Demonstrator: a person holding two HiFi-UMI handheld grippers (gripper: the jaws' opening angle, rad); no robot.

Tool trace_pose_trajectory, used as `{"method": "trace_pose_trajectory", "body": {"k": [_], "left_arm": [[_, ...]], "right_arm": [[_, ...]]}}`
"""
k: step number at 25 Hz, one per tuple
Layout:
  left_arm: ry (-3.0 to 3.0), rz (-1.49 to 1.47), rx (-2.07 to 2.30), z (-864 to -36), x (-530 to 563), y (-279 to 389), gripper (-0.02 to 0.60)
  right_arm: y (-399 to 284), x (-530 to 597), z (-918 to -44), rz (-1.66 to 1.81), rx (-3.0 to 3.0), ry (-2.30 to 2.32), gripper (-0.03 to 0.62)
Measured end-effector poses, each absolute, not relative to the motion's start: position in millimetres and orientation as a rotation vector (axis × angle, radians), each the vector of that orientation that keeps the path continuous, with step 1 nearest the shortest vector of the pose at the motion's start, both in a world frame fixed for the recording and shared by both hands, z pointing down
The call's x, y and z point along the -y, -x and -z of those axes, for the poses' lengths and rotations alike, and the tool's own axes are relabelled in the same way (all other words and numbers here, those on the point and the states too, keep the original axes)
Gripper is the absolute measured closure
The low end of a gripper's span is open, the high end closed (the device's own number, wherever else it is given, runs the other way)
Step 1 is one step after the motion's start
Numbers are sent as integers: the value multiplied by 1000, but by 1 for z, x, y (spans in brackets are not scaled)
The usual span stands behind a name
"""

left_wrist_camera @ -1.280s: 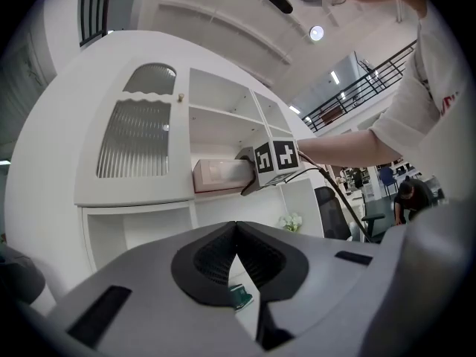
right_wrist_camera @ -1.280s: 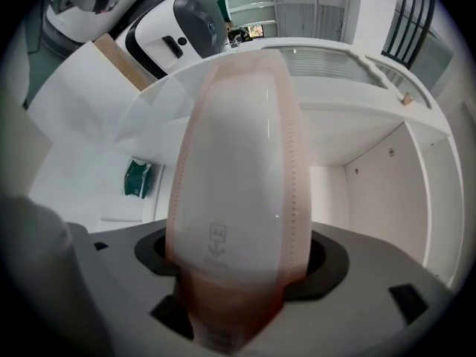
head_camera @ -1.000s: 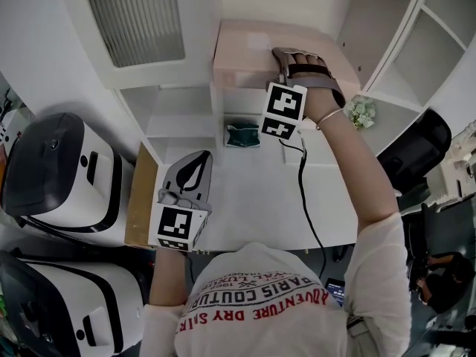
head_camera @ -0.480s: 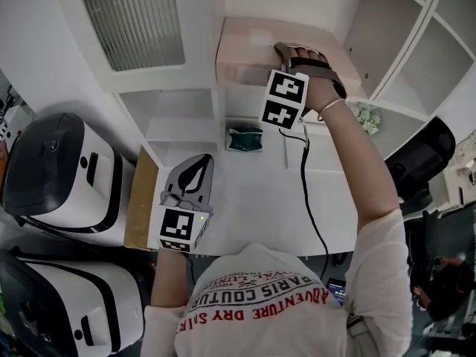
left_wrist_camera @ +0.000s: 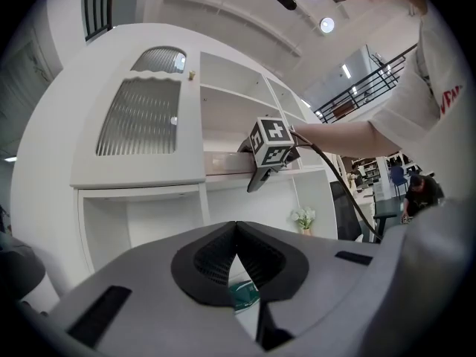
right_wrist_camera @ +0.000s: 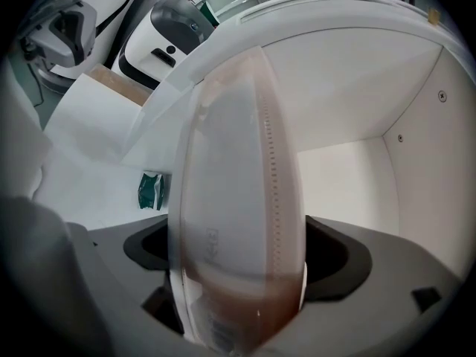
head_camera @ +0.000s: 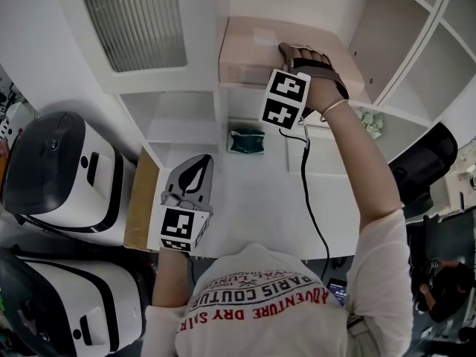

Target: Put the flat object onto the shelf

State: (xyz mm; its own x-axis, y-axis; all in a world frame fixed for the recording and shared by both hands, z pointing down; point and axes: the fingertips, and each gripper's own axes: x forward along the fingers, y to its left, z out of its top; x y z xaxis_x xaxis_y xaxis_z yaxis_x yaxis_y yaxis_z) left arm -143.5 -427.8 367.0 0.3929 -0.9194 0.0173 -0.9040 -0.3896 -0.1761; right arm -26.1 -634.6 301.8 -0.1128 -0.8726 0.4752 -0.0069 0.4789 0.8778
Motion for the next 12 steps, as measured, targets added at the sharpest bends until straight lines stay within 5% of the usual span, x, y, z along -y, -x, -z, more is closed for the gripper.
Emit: {"method": "trace_pose_trajectory", "body": {"k": [12], "left_arm": [[2510, 167, -1632, -366, 401, 137, 568]], "right_arm": [[24, 588, -271, 925, 1644, -854, 116]]}}
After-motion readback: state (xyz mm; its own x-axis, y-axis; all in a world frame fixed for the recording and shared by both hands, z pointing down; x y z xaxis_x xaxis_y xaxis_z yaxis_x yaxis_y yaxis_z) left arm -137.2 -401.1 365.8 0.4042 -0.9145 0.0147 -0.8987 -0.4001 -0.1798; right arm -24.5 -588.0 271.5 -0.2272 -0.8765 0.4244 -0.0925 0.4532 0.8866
